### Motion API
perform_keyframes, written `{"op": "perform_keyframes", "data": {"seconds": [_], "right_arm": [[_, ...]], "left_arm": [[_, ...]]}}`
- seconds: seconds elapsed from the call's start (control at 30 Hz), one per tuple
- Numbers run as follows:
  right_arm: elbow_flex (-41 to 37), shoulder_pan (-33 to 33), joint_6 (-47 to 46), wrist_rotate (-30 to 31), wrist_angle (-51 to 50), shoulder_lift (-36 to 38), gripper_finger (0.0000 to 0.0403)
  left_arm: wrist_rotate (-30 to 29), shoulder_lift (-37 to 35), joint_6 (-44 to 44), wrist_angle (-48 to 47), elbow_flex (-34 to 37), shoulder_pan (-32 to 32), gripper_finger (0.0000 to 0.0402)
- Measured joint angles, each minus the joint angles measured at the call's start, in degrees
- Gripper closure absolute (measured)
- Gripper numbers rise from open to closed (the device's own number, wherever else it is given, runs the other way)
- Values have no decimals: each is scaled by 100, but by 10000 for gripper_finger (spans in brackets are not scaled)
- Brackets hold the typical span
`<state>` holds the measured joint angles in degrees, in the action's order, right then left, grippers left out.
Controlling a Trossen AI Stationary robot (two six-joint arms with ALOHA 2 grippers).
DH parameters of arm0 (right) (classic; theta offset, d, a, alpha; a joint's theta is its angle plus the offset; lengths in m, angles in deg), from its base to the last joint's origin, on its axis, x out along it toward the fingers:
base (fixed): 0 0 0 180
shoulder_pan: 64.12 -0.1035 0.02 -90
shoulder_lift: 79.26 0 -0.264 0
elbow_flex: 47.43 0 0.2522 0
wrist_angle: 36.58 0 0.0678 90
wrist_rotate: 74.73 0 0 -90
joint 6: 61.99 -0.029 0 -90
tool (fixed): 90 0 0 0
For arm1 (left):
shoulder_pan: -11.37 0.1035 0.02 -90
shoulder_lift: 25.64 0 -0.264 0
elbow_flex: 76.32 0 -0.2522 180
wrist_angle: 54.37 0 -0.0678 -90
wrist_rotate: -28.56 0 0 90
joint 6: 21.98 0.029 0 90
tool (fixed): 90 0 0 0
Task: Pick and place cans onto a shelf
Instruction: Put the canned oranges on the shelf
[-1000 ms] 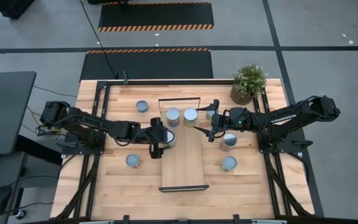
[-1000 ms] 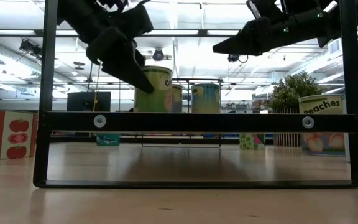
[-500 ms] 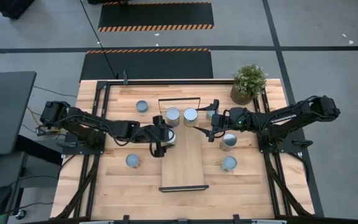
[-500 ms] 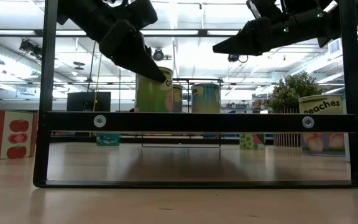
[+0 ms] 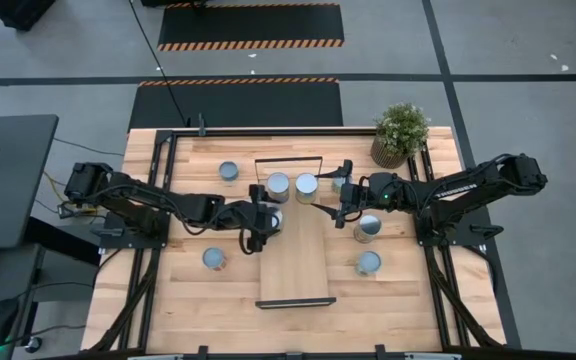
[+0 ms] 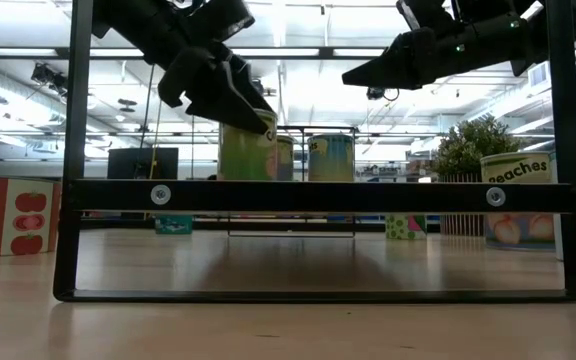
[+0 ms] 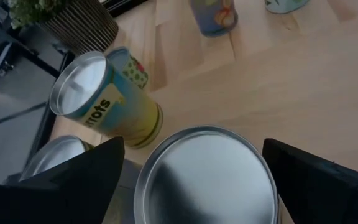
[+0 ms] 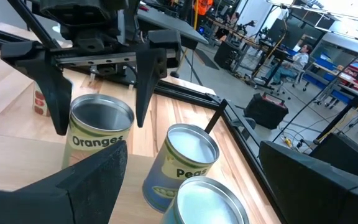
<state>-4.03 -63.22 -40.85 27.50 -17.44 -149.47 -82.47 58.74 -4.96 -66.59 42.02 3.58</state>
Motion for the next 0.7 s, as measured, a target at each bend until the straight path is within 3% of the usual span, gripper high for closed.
{"op": "perform_keyframes", "data": {"seconds": [0.2, 0.4, 0.7], "right_arm": [[1, 0, 0, 0, 0, 0, 30], [1, 0, 0, 1, 0, 0, 30], [0, 0, 0, -39, -2, 0, 30]], "left_arm": [[-104, 0, 510, 5, 0, 1, 12], [-129, -10, 225, 383, -79, -124, 12], [-852, -59, 289, -1216, -754, -588, 13]]}}
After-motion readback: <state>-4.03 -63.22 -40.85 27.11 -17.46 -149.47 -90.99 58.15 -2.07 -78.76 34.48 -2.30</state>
